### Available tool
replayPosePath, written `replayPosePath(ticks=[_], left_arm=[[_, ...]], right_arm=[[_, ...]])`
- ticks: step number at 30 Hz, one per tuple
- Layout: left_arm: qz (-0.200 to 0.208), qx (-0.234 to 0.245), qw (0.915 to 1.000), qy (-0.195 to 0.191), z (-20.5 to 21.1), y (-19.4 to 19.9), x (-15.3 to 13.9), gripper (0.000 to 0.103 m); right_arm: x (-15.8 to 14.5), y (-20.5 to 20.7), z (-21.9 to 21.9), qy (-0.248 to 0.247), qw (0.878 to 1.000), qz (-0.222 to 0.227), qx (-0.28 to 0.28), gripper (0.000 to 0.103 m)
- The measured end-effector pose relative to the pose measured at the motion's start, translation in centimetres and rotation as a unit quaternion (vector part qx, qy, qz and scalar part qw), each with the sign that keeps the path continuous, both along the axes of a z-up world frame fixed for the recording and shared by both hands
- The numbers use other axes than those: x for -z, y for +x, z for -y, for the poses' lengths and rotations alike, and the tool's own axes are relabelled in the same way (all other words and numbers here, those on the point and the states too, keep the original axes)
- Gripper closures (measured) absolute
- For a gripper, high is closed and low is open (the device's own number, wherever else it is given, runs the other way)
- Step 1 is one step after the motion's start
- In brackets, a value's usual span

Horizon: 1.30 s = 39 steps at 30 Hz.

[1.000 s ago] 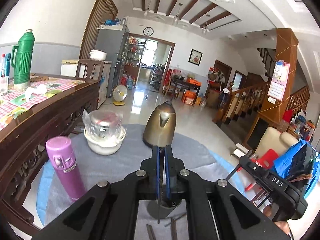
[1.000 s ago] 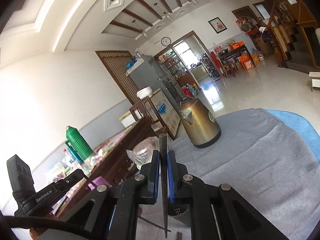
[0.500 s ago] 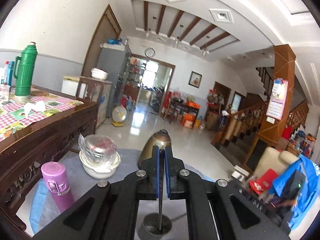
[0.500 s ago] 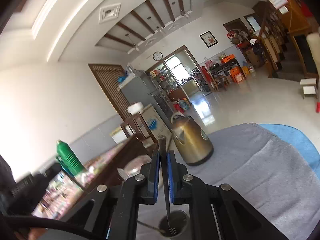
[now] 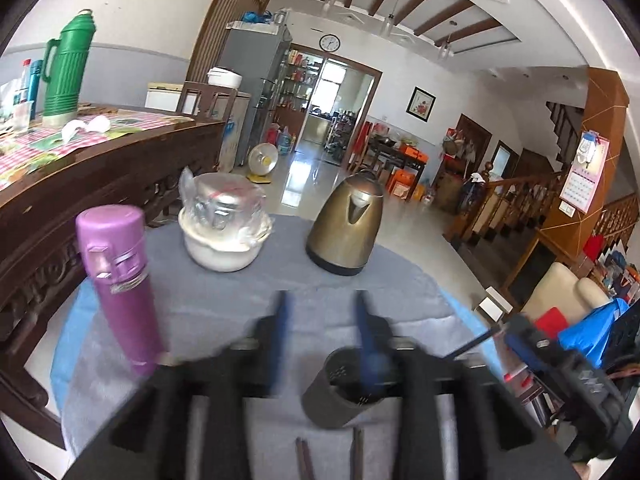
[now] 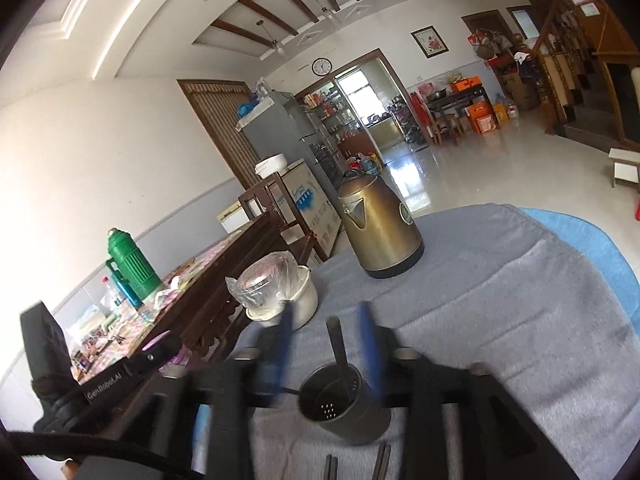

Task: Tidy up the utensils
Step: 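Lift the chopstick with the right gripper and carry it over the gray cup, then open the right gripper to drop the chopstick into the gray cup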

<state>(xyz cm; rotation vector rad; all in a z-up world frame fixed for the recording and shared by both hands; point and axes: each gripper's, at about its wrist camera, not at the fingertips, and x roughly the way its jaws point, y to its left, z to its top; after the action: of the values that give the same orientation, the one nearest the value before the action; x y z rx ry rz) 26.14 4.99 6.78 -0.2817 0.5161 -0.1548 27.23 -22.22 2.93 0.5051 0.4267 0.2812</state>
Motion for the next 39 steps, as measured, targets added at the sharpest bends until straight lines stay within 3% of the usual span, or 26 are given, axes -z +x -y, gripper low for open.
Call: replayPosePath(ticks=[1, 3, 7, 12, 18, 23, 30, 39], left_arm=[[0.003, -0.004, 1.0000, 0.005, -0.3, -0.5, 0.3, 0.052], [-0.003, -0.009, 0.9997, 0.024, -0.7, -1.3, 1.1, 0.049], [-0.056, -0.015, 0.9971, 0.050, -1.4, -2.4, 4.1, 0.046], [-0.143, -0.009, 0.9879, 0.061, -1.8, -3.3, 8.9, 0.046], [-0.195, -0.001, 0.9787, 0.063, -1.6, -5.1, 12.4, 0.046], [-0.217, -0.001, 0.9714, 0.097, -1.1, -6.3, 14.0, 0.046], [-0.235, 0.007, 0.9600, 0.152, 0.6, -7.9, 15.4, 0.046], [-0.249, 0.035, 0.9509, 0.181, 3.0, -8.6, 16.1, 0.045]], right_arm=[[0.2, -0.7, 0.4, 0.008, 1.000, 0.009, 0.001, 0.030], [0.5, -1.7, 0.6, 0.009, 1.000, 0.021, 0.003, 0.030], [1.7, -3.3, 1.1, -0.012, 1.000, 0.007, -0.006, 0.030], [4.5, -4.5, 1.4, -0.030, 0.999, -0.041, -0.019, 0.030], [9.0, -5.7, 2.3, -0.021, 0.994, -0.102, -0.032, 0.031], [11.8, -6.3, 3.2, 0.005, 0.990, -0.139, -0.029, 0.032], [11.4, -6.4, 2.1, -0.008, 0.989, -0.140, -0.043, 0.032], [12.3, -6.8, 1.5, -0.018, 0.985, -0.165, -0.052, 0.033]])
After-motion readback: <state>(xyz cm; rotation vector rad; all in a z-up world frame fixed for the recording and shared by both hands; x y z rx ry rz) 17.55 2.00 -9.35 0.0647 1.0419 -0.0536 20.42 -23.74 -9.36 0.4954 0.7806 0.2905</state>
